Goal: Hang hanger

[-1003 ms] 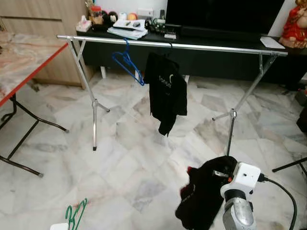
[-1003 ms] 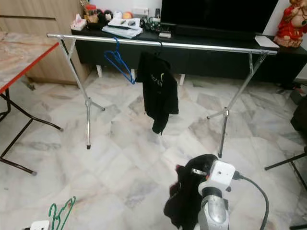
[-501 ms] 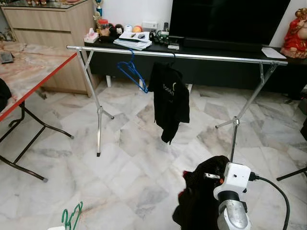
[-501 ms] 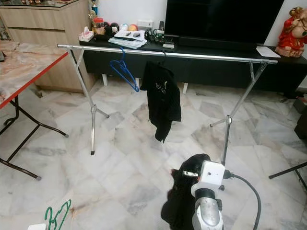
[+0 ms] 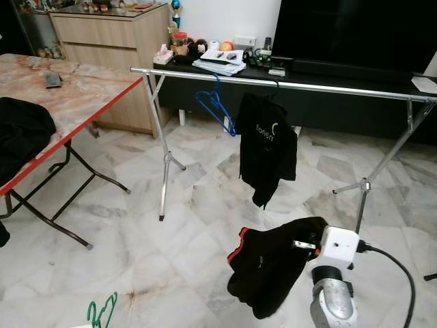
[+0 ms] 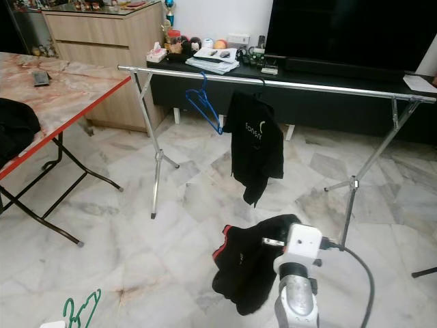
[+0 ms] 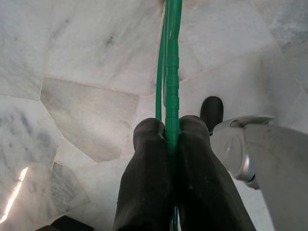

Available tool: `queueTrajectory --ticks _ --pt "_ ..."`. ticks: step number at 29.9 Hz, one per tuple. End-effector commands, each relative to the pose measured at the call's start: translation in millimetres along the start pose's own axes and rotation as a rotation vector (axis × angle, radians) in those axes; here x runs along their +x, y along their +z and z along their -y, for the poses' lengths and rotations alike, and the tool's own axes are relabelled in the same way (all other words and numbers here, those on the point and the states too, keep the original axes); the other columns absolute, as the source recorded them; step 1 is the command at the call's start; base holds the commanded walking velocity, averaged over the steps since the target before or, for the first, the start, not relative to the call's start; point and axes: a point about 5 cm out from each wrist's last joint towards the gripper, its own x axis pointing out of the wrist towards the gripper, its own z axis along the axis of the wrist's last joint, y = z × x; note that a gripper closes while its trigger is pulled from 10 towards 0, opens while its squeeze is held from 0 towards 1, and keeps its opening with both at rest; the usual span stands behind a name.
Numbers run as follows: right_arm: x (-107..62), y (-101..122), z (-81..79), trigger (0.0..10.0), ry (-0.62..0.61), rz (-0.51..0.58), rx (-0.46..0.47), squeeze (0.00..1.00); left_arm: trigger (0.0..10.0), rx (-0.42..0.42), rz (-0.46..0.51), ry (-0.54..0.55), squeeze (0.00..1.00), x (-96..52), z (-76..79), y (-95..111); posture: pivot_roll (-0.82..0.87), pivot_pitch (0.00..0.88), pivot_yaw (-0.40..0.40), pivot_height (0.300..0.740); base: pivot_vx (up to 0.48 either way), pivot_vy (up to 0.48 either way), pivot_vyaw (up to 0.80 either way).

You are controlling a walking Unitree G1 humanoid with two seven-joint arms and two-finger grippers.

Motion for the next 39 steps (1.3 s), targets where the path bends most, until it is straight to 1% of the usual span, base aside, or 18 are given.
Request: queueTrajectory --ticks 1,8,14,20,28,32,36,39 --pt "4.2 12.2 -8.4 10.0 0.019 0.044 0.017 0.00 10.0 0.002 -0.034 0.011 0.00 -0.9 -4.1 -6.3 -0.07 0.081 0.010 0.740 0.000 0.461 0.00" --pt "4.4 11.7 -11.0 10.0 0.033 0.039 -0.005 0.00 10.0 0.004 -0.037 0.010 0.00 -1.0 -4.9 -6.8 -0.07 0.094 0.014 0.740 0.000 0.460 0.00" --pt "5.8 12.1 -12.2 10.0 0.027 0.039 -0.001 0.00 10.0 0.009 -0.034 0.010 0.00 -0.9 -5.8 -5.4 -0.04 0.098 0.018 0.740 0.000 0.459 0.00" --pt "9.2 12.9 -18.7 10.0 0.050 0.038 -0.006 0.00 10.0 0.008 -0.031 0.011 0.00 -0.7 -5.9 -4.0 -0.03 0.098 0.010 0.740 0.000 0.456 0.00" --pt "11.0 13.9 -20.3 10.0 0.052 0.040 -0.006 0.00 10.0 0.010 -0.031 0.009 0.00 -0.6 -5.5 -3.4 -0.02 0.095 0.009 0.740 0.000 0.457 0.00" --pt "12.0 13.6 -23.6 10.0 0.063 0.039 -0.009 0.00 10.0 0.008 -0.028 0.009 0.00 -0.4 -5.5 -2.2 -0.02 0.094 0.008 0.740 0.000 0.457 0.00" --pt "13.1 18.0 -27.8 10.0 0.097 0.066 -0.030 0.00 10.0 0.008 -0.029 0.006 0.00 -0.2 -4.6 -1.6 -0.03 0.090 0.013 0.740 0.000 0.455 0.00" --pt "13.0 18.1 -28.4 10.0 0.100 0.067 -0.034 0.00 10.0 0.010 -0.029 0.004 0.00 -0.1 -4.1 -1.2 -0.03 0.086 0.011 0.740 0.000 0.454 0.57"
